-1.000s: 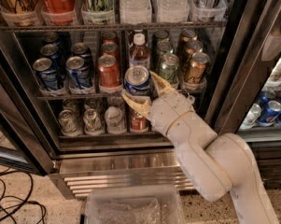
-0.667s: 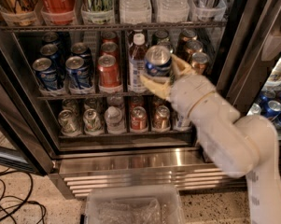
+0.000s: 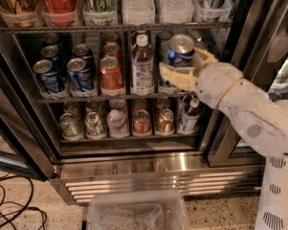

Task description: Pick pepsi can from middle shelf of fridge

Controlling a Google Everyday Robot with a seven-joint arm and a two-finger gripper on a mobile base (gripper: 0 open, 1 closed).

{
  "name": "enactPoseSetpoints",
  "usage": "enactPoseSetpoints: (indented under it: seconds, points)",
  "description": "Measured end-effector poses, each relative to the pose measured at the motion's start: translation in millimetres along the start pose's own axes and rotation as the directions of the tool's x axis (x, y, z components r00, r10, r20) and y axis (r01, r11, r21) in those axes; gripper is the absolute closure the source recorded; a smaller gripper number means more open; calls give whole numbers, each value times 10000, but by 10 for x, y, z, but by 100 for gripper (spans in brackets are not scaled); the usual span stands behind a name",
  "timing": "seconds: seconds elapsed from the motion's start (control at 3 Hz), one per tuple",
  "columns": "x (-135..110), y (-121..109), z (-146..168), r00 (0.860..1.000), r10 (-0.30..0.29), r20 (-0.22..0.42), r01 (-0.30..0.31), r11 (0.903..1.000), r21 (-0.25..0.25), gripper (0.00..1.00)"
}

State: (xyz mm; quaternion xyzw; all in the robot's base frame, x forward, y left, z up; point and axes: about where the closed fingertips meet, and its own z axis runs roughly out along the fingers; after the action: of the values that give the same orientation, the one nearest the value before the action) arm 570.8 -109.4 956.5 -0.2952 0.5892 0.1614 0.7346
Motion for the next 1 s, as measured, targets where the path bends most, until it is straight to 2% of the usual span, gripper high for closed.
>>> enactPoseSetpoints:
  seconds: [0.33,0.67,1.0]
  points:
    - [1,20,6,10000,-26,-5,26,10000,-28,100]
    - [-24,174,49,10000,33,52,-28,9947,-1032,100]
    - [-174,647,-81,9990,193,401,-61,9517,-3070,100]
